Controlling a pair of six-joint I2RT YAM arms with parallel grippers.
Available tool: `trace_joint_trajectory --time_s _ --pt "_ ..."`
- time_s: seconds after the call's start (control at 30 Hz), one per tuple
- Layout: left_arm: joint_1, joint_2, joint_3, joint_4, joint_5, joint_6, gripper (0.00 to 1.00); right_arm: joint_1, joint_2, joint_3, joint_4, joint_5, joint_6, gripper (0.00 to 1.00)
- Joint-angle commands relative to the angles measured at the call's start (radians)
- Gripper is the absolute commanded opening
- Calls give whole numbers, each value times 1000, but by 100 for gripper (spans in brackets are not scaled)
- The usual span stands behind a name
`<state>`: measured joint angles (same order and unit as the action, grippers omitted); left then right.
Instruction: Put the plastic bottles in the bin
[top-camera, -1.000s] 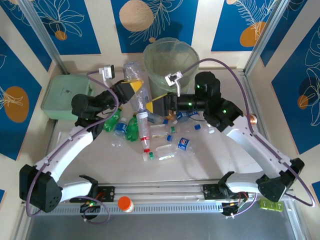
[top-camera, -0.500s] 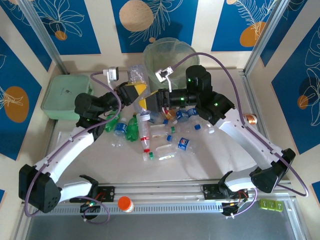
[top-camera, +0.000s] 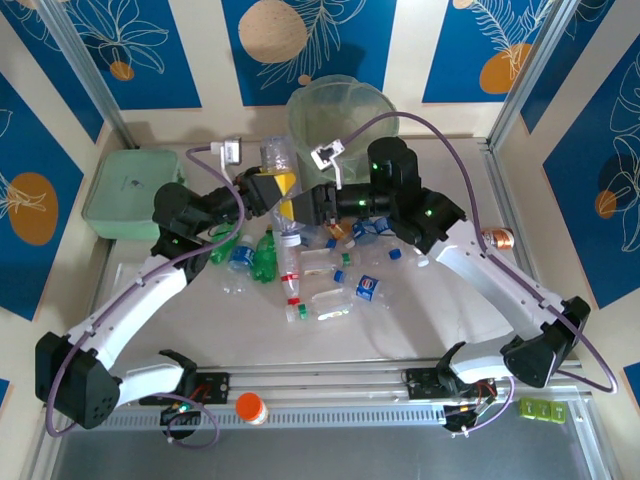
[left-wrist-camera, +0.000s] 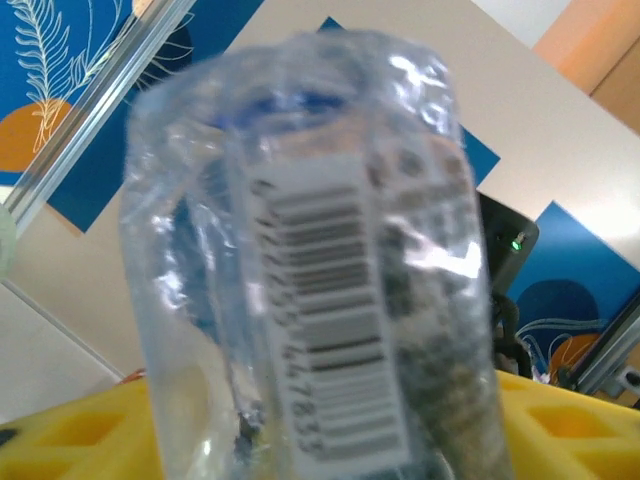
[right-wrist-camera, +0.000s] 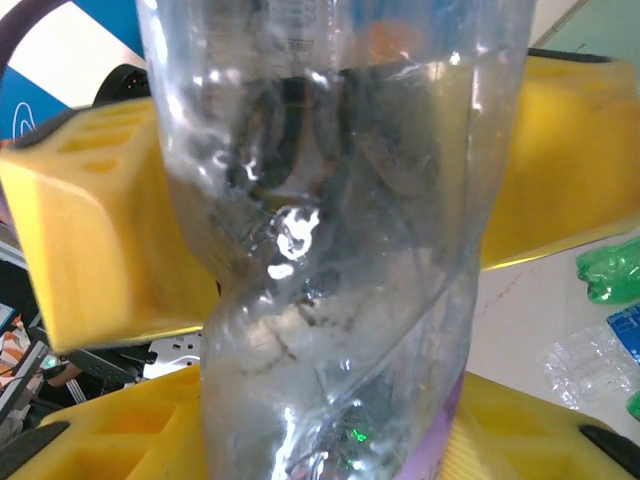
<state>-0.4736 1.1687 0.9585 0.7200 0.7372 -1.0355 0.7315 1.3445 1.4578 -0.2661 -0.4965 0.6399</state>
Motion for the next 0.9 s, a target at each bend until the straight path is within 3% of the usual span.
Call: trace_joint_trajectory --time_s 0.0,0.07,0.3,0.47,0.67,0.87 --pt "-10 -35 27 -47 -52 29 82 -2 -56 -16 18 5 -3 46" --pt "-4 -59 33 -114 -91 68 90 -16 -70 -23 15 18 -5 46" --pt "6 -240 70 -574 -392 377 97 -110 -85 -8 -24 43 -23 46" --pt "13 -312 101 -773 -480 503 100 -175 -55 71 -145 162 -87 46" --pt "13 -343 126 -1028 -582 621 99 -301 56 235 -272 305 -159 46" --pt "10 -345 116 -1235 -789 723 100 -357 257 441 -339 430 -227 46"
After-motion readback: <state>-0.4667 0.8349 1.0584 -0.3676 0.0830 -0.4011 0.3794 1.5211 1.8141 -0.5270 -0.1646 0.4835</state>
